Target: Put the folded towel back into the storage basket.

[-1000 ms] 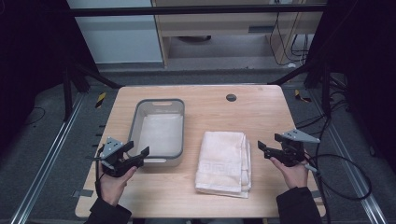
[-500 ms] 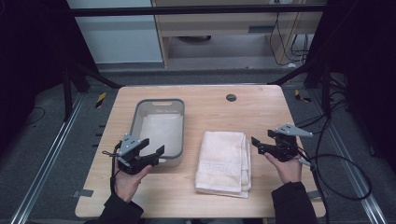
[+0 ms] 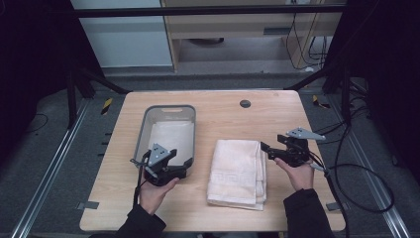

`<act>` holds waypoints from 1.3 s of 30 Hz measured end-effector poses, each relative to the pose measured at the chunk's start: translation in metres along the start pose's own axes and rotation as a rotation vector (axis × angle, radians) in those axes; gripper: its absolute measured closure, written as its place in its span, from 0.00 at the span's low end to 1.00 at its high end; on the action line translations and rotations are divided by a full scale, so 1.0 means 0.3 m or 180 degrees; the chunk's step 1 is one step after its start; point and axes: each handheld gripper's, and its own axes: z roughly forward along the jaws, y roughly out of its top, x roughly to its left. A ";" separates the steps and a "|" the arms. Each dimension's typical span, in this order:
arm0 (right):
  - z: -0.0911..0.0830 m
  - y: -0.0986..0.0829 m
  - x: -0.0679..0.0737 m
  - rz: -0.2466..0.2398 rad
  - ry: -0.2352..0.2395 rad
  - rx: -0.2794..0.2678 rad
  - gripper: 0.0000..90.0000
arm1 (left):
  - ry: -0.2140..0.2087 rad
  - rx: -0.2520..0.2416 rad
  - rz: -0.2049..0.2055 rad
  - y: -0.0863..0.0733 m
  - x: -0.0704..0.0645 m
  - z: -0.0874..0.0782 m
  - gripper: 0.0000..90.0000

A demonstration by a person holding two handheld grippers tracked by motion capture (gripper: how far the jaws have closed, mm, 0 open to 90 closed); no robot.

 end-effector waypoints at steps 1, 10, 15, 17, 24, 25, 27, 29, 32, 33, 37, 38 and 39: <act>0.004 -0.002 0.000 -0.0004 -0.0007 0.0012 0.27 | -0.0020 0.0004 0.0009 -0.001 -0.010 0.006 0.37; 0.041 -0.017 0.011 -0.0034 -0.0010 0.0103 0.27 | -0.0156 0.0119 0.0107 -0.024 -0.075 0.032 0.39; 0.058 -0.024 0.014 -0.0041 -0.0007 0.0153 0.26 | -0.0202 0.0201 0.0094 -0.041 -0.098 0.046 0.39; 0.064 -0.028 0.016 -0.0041 -0.0002 0.0170 0.26 | -0.0218 0.0224 0.0100 -0.048 -0.105 0.051 0.39; 0.084 -0.039 0.019 -0.0079 -0.0037 0.0243 0.25 | -0.0251 0.0324 0.0130 -0.071 -0.123 0.071 0.39; 0.087 -0.041 0.021 -0.0083 -0.0036 0.0250 0.25 | -0.0257 0.0342 0.0133 -0.076 -0.127 0.075 0.39; 0.100 -0.050 0.025 -0.0124 -0.0046 0.0293 0.25 | -0.0266 0.0384 0.0136 -0.085 -0.135 0.086 0.39; 0.109 -0.056 0.029 -0.0131 -0.0036 0.0332 0.25 | -0.0277 0.0419 0.0143 -0.092 -0.141 0.094 0.40; 0.121 -0.065 0.035 -0.0142 -0.0031 0.0377 0.25 | -0.0283 0.0466 0.0157 -0.100 -0.149 0.108 0.40; 0.124 -0.067 0.036 -0.0144 -0.0033 0.0395 0.25 | -0.0286 0.0486 0.0154 -0.103 -0.151 0.113 0.40; 0.136 -0.074 0.037 -0.0154 -0.0054 0.0438 0.25 | -0.0298 0.0551 0.0172 -0.114 -0.163 0.135 0.39; 0.140 -0.077 0.037 -0.0164 -0.0062 0.0449 0.25 | -0.0306 0.0560 0.0165 -0.116 -0.165 0.141 0.39; 0.143 -0.080 0.038 -0.0160 -0.0056 0.0455 0.25 | -0.0312 0.0578 0.0161 -0.118 -0.166 0.148 0.39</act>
